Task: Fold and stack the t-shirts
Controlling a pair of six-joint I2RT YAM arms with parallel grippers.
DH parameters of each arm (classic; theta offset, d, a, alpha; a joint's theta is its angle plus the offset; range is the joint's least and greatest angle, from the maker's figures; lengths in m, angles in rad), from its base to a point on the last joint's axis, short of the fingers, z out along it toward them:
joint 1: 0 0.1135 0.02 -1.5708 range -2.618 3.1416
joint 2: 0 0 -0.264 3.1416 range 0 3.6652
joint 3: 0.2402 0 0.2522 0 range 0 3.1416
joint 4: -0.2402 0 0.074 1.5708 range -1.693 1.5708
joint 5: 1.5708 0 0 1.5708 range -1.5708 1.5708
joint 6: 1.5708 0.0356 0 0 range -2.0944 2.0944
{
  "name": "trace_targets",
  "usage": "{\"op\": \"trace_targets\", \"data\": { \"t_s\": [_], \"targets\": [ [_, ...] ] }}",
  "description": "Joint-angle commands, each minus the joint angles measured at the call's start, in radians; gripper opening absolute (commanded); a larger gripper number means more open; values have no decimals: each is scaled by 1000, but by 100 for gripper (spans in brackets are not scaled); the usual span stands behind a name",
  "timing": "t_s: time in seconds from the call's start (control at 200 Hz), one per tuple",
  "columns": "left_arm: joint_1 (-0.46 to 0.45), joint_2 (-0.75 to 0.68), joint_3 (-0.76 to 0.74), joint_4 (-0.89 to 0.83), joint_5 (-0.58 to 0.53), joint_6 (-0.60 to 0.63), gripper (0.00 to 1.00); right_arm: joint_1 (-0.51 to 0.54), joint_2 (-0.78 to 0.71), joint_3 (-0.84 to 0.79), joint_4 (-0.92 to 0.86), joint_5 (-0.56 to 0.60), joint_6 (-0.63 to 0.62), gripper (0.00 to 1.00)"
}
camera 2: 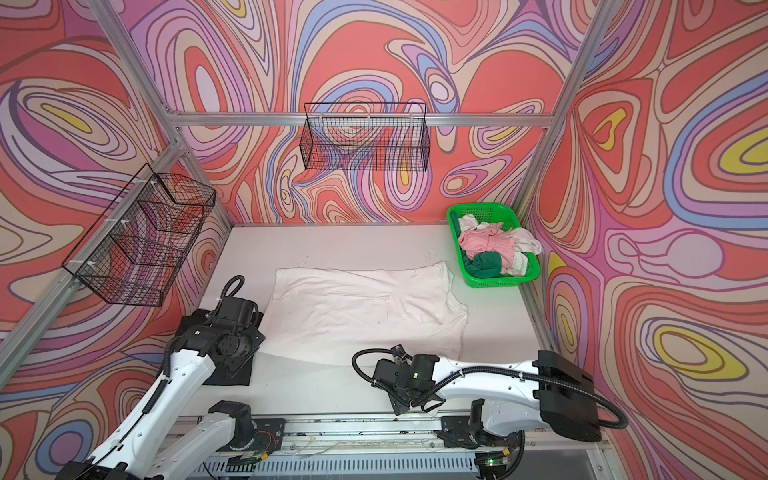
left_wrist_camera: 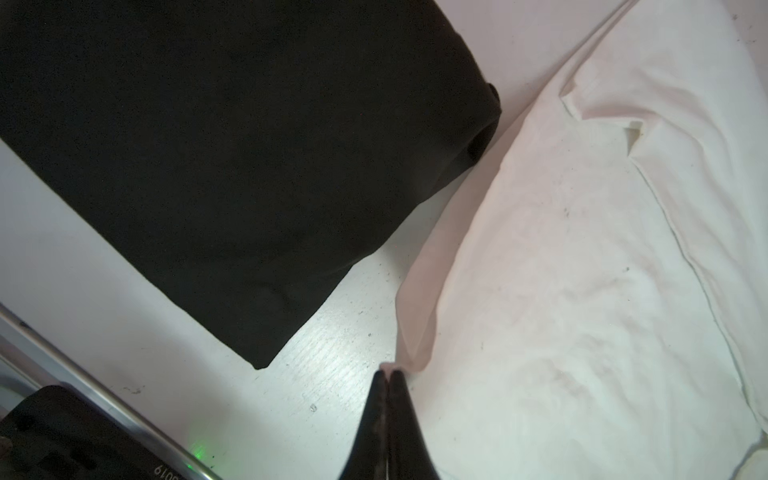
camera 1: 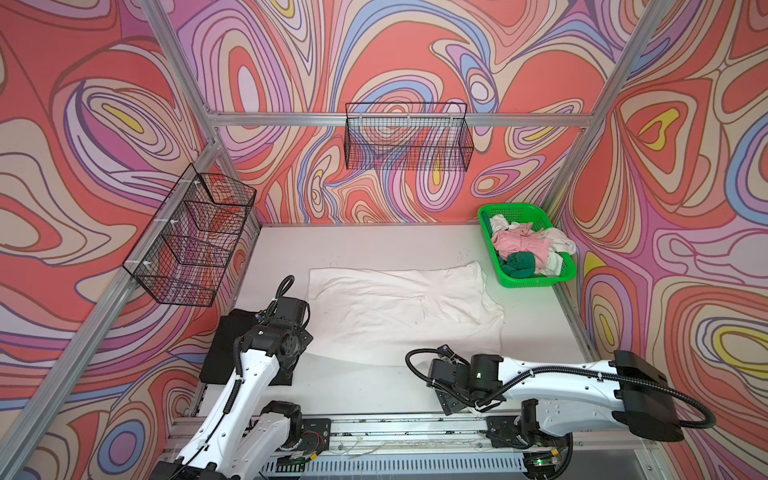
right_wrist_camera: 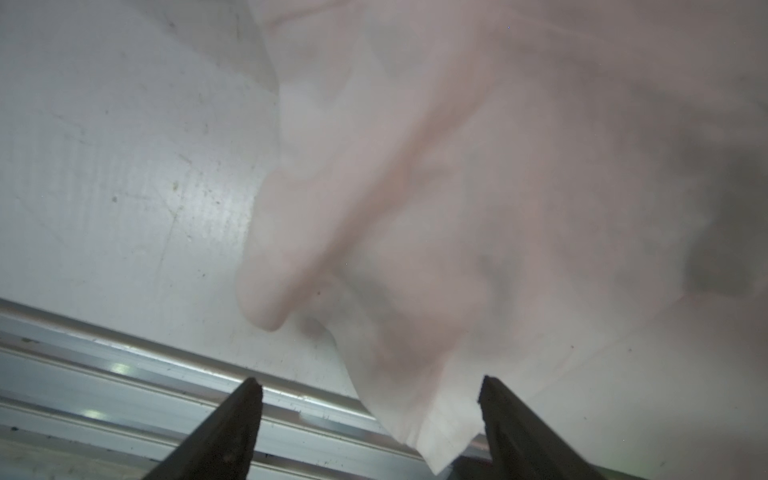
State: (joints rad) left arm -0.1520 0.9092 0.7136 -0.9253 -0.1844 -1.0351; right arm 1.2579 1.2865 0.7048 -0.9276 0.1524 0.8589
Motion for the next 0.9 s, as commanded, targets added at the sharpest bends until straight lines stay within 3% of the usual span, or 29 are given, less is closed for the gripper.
{"op": "trace_targets", "data": {
  "t_s": [0.0, 0.13, 0.471, 0.646, 0.896],
  "targets": [
    [-5, -4, 3, -48, -54, 15, 0, 22, 17, -14, 2, 6, 22, 80],
    [-6, 4, -2, -30, -51, 19, 0, 22, 30, -29, 4, 12, 22, 76],
    [-6, 23, -4, -14, -61, 33, 0, 23, 97, -51, 22, 17, 18, 54],
    [-5, 22, -17, -9, -63, 34, 0, 23, 121, -45, 24, 14, 6, 26],
    [-6, 25, -20, -3, -71, 35, 0, 24, 47, 44, -68, 53, 20, 0]
  ]
}}
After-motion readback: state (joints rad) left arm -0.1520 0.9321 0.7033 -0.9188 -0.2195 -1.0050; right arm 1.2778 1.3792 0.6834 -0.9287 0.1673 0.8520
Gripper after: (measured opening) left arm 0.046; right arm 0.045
